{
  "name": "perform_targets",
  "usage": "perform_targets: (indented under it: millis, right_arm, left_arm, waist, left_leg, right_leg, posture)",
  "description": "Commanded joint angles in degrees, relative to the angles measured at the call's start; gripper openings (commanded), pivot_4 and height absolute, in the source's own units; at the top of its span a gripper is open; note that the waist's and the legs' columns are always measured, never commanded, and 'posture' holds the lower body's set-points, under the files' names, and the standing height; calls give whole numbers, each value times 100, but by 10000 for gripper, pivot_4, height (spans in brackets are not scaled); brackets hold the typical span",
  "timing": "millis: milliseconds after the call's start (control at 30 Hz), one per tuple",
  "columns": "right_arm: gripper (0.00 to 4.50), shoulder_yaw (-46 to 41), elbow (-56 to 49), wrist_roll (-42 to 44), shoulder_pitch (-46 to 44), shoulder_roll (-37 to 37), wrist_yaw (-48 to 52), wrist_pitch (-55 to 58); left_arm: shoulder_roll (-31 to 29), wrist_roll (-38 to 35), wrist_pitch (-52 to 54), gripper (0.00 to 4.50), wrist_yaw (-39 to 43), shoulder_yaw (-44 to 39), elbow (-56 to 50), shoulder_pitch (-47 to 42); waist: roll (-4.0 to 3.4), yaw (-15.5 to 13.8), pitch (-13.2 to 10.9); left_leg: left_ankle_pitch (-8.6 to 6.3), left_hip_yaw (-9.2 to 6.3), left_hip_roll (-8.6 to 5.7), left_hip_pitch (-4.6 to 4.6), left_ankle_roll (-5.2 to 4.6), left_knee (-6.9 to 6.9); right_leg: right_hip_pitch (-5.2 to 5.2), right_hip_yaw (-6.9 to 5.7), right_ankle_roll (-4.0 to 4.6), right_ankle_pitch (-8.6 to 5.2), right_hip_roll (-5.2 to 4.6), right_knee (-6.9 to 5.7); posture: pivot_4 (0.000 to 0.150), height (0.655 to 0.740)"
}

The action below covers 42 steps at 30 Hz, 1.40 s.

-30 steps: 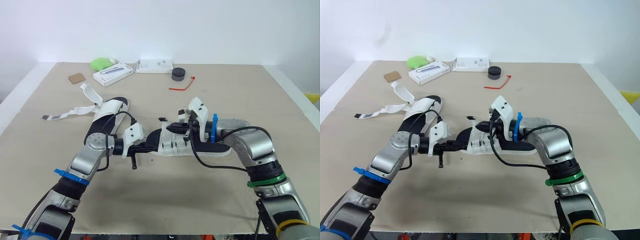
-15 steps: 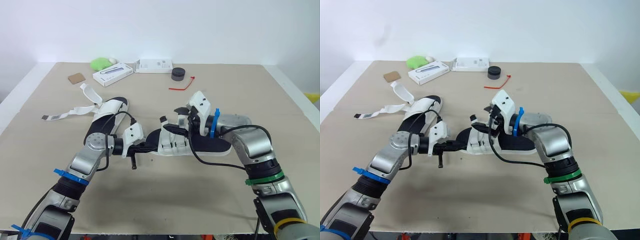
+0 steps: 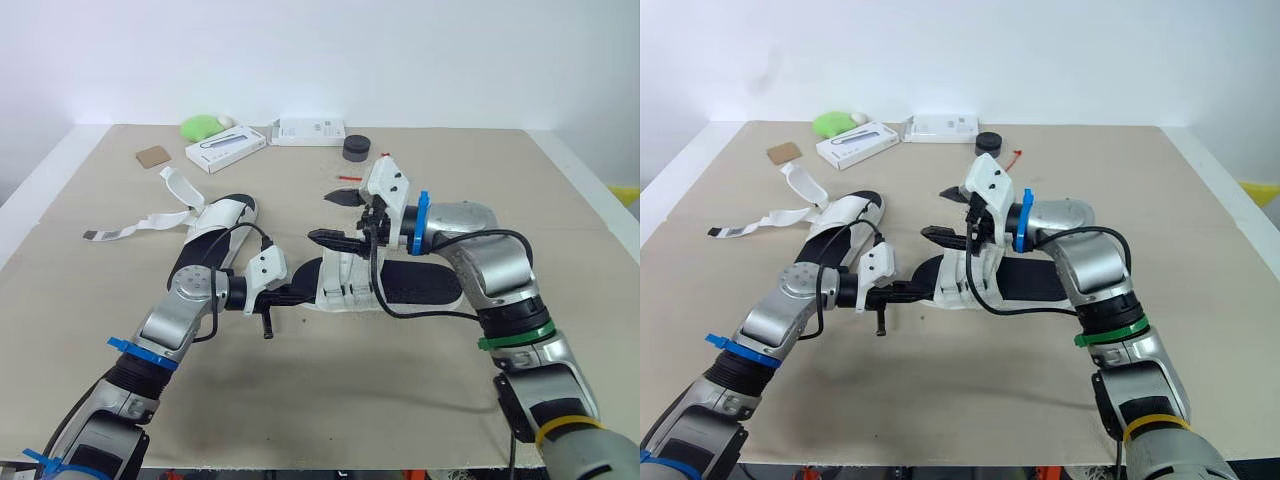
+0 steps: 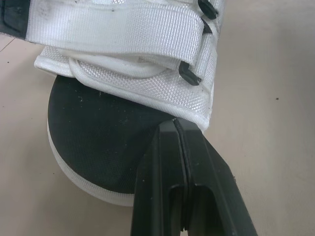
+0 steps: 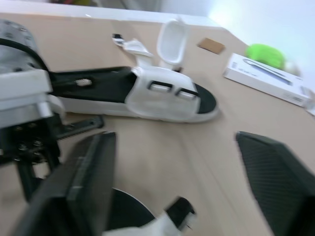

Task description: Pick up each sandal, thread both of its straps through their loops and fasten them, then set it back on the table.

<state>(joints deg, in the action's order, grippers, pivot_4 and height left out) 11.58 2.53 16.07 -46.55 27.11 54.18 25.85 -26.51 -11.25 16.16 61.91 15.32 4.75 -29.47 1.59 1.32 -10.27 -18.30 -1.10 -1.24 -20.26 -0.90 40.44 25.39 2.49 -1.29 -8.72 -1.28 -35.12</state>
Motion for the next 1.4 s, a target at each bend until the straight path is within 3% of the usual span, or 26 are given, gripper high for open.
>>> perform_targets:
  millis: [33,267,467,767,1033,1100,1133,1200,1400]
  right_arm:
    - [25134,94,3,-36,-37,-42,186,-110]
    - [1736,614,592,-581,-57,107,465,-50]
    - [1736,687,1451,-1095,-257,87,284,-154]
    - [1736,622,1247,-1020,-202,34,356,444]
    - [1736,-730,1121,-457,-479,391,87,59]
    - [6594,-1095,1091,-288,-427,664,197,-56]
    - [8705,-1205,1107,-249,-329,879,371,-217]
    - [17374,-1326,1148,-165,-142,1174,658,-426]
    - [43305,-1196,1356,-265,745,1739,1361,-1094]
  left_arm:
    - [-18,48,8,0,12,31,-10,1]
    - [-31,46,10,0,13,17,-13,-12]
    - [-23,39,14,0,0,0,-8,-26]
    - [-19,30,-2,0,-6,-18,4,-23]
    - [30,-185,-82,0,17,-197,-177,-32]
    - [47,-341,-32,0,34,-294,-333,-29]
    - [64,-449,20,2473,27,-367,-413,-39]
    - [116,-628,88,7883,-33,-507,-512,-69]
    - [208,-1154,199,33074,-202,-969,-974,-74]
  waist:
    - [0,0,0]
    - [-1,0,0]
    - [-1,1,1]
    - [-2,1,2]
    - [-4,-3,0]
    - [-4,-8,-1]
    - [-7,-17,-3]
    - [-7,-14,-2]
    - [-6,2,-3]
  left_leg:
    - [0,0,0,0,0,0]
    - [0,0,-1,0,0,0]
    - [0,2,-2,1,0,0]
    - [1,1,-1,5,1,0]
    - [1,1,-3,-1,1,0]
    - [0,-1,-3,-8,1,-1]
    - [0,-2,-3,-8,1,-4]
    - [-2,-7,-5,-15,2,-7]
    - [-15,0,0,-14,-12,-10]
  right_leg:
    - [0,0,0,0,0,0]
    - [0,-2,1,0,-2,0]
    - [0,-2,3,1,-4,0]
    - [-3,-4,5,2,-4,-1]
    - [0,-4,4,3,-7,2]
    - [5,-7,4,3,-9,2]
    - [5,-8,4,3,-9,4]
    - [8,-12,3,3,-10,7]
    - [8,-9,1,0,-5,12]
  posture:
    - [1500,7400]
    - [1500,7400]
    - [1500,7400]
    - [1500,7400]
    - [1500,7400]
    - [1500,7400]
    - [1500,7400]
    - [1500,7400]
    - [1500,7400]
